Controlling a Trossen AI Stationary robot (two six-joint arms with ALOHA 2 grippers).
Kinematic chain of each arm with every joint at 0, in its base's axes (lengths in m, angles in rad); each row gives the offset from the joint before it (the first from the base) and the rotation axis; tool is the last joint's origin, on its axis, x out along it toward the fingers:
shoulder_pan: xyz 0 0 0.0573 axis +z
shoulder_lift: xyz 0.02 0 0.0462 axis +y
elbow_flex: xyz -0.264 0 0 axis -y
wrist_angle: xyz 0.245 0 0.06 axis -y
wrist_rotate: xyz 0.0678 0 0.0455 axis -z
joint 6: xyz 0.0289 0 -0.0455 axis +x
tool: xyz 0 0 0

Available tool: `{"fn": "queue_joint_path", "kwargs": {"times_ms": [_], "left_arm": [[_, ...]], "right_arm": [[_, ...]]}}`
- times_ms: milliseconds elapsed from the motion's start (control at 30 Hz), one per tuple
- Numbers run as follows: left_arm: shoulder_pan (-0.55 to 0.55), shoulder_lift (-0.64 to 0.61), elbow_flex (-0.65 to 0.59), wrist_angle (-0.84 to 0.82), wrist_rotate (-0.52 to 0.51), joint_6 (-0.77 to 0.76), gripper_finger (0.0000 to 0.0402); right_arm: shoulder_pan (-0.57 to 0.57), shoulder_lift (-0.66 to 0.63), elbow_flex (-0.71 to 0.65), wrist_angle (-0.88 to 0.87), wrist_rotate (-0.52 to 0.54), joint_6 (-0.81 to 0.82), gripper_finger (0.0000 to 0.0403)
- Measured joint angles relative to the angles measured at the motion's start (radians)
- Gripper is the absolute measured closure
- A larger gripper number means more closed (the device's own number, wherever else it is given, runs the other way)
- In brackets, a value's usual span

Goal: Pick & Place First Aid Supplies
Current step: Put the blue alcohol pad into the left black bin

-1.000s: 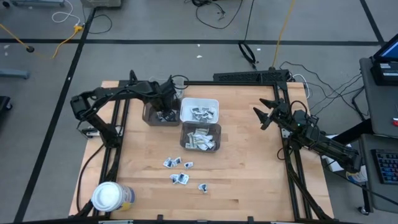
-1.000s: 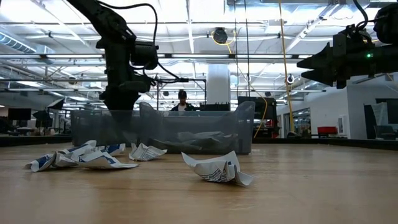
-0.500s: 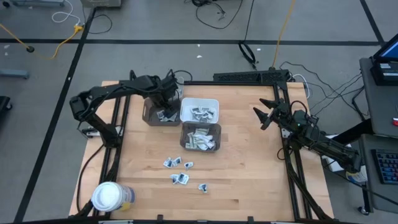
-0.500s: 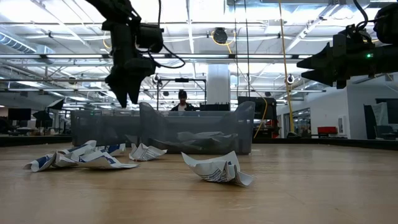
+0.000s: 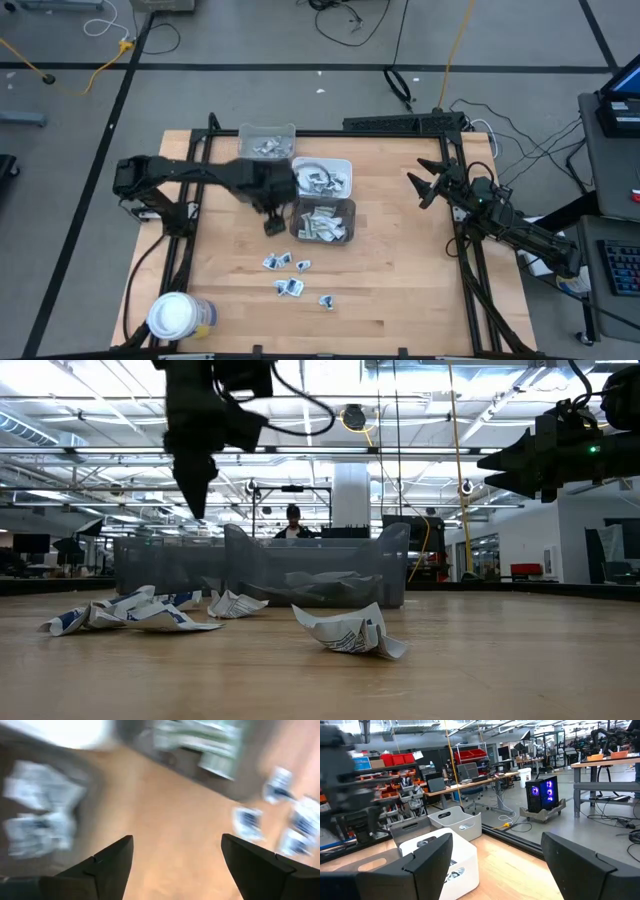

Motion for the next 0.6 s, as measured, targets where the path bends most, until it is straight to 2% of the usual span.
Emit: {"fn": "queue_joint_path", "kwargs": {"times_ms": [133, 367, 600], "left_arm": [[-0.126, 0.0, 0.0, 0.001, 0.044, -0.061, 0.0101], [-0.319, 0.0, 0.0, 0.002, 0.048, -0.176, 0.0095], [-0.399, 0.017, -0.024, 0.025, 0.028, -0.217, 0.0111]], "right_arm": [[0.0, 0.0, 0.0, 0.0, 0.0, 0.0, 0.0105], [0.0, 0.0, 0.0, 0.0, 0.0, 0.0, 0.0105], [0.0, 0.0, 0.0, 0.0, 0.0, 0.0, 0.0105]]}}
